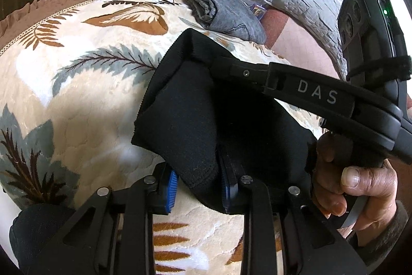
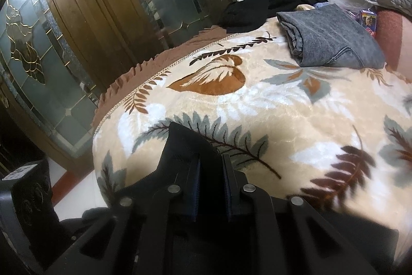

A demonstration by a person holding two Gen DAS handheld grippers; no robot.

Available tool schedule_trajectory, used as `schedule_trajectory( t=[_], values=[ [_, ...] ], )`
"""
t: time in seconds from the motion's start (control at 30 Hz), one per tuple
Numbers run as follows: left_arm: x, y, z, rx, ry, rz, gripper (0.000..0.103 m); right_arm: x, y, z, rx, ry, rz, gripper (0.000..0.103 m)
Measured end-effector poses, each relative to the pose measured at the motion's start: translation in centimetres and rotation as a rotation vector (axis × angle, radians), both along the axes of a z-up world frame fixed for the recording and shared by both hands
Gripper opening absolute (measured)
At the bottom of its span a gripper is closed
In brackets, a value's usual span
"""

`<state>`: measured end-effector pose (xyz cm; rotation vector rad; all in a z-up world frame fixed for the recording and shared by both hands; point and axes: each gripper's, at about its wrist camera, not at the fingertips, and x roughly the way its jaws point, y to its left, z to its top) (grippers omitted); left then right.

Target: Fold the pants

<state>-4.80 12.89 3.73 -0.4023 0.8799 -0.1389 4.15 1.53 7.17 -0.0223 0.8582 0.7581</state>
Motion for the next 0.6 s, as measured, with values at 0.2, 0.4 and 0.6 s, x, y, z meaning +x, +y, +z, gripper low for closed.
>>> schedule_trajectory(
  t=[0.2,0.4,0.6],
  values=[
    [-1.1,-0.8,2.8,0.002,-0.068,-0.034,0.022,-1.5,-2.7,3.1,0.082,-0.052,-0.016,0.014],
    [-2.6,-4.2,7.5,0.000,-0.187,-0.133,0.021,-3.3,-9.4,7.0,0.233,-0.099,-0.105,0.014],
    [-3.6,-11.5,8.8,0.036,-0.226,-0.371,0.021,-5.7,-20.2,6.7,0.361,-0.095,-0.310,0.014]
  ],
)
